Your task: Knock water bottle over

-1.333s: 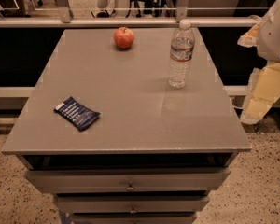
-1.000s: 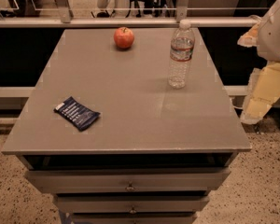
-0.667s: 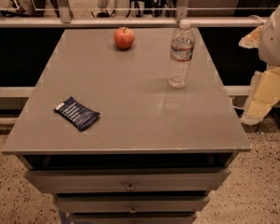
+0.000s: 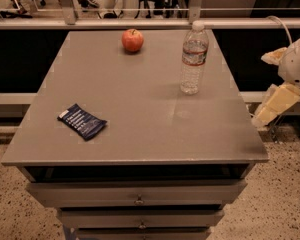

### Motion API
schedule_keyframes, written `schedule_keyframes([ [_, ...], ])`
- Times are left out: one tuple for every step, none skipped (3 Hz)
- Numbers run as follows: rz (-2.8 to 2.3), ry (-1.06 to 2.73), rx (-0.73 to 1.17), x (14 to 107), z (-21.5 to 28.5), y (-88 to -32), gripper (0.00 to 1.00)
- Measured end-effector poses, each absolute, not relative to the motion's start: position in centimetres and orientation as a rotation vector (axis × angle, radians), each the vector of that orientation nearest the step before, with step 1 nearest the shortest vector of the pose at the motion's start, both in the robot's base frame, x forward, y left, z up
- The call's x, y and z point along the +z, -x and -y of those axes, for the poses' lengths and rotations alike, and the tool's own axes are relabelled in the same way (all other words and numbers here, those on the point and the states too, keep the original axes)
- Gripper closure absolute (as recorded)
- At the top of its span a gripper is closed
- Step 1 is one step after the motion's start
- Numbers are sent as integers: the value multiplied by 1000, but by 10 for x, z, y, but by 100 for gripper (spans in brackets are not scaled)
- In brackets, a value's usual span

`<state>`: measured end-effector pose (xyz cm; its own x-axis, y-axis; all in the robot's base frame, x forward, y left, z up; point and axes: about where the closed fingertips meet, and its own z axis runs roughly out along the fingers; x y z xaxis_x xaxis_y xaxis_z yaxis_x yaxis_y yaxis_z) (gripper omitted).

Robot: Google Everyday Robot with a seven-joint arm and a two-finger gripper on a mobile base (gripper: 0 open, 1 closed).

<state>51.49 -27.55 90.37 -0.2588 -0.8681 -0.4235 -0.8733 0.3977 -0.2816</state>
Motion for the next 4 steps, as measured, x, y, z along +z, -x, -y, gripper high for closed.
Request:
schedule_keyframes([
  [-2089,1376,134,876,272,-547,0],
  [-1984,1281,301,862,244,-577,0],
  [-1848,1224,478,864,195,-600,0],
  [-1776,1209,560,873,166,-606,0],
])
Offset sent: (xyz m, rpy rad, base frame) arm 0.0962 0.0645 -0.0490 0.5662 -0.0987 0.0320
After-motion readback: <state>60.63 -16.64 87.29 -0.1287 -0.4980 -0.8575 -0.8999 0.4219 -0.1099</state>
